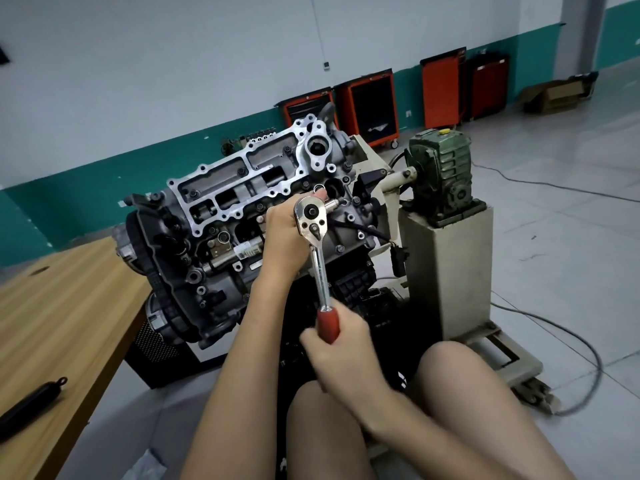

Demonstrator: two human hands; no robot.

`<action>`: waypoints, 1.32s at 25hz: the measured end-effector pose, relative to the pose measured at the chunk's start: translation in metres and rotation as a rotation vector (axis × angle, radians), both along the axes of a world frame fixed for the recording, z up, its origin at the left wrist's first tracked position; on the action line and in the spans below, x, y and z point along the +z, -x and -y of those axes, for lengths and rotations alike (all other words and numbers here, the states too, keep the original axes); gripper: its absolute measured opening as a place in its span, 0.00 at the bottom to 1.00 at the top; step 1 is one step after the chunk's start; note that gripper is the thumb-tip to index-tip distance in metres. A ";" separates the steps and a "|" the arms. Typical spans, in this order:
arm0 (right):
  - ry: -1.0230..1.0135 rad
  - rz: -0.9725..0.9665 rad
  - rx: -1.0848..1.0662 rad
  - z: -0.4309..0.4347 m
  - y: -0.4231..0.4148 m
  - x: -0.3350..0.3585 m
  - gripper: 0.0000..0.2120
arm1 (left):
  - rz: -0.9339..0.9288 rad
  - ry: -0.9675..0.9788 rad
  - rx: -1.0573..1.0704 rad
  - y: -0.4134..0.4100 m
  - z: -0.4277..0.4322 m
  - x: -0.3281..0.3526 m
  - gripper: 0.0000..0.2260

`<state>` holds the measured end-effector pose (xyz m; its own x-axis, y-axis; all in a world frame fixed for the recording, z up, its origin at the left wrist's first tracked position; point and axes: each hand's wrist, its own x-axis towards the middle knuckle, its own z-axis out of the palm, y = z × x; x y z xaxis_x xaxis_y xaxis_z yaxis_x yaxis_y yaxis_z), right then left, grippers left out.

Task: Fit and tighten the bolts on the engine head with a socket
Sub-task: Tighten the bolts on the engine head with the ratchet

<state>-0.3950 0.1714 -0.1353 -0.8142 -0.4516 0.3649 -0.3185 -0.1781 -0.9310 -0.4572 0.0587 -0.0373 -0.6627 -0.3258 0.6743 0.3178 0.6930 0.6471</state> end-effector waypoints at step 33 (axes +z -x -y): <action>-0.162 -0.203 -0.033 -0.042 0.041 0.010 0.16 | -0.097 -0.008 -0.030 0.007 0.002 -0.010 0.09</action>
